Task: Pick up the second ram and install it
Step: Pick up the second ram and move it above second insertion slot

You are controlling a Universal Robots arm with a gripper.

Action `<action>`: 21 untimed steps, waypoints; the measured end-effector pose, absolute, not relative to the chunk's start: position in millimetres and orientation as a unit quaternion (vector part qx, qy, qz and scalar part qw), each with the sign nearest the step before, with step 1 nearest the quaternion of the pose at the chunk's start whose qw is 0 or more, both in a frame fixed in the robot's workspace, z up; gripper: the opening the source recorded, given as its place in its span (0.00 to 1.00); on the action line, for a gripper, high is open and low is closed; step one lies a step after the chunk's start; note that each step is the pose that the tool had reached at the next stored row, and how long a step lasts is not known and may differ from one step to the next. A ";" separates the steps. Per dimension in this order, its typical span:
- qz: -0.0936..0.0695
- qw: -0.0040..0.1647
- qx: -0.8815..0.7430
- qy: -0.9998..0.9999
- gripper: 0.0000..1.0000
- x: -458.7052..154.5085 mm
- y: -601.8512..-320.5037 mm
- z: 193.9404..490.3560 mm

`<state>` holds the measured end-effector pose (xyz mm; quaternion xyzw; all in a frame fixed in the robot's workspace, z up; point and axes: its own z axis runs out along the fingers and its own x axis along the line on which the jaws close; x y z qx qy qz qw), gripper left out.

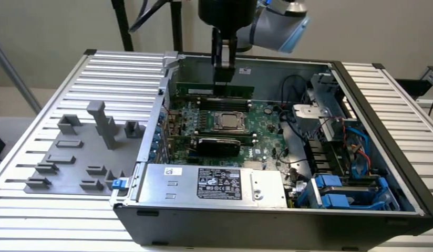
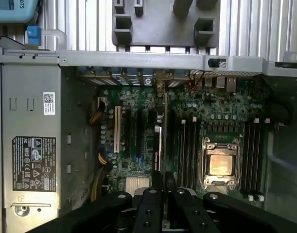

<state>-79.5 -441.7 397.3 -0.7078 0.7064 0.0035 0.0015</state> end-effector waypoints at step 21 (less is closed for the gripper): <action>0.004 0.001 -0.708 0.707 0.14 -42.7 -377.4 359.2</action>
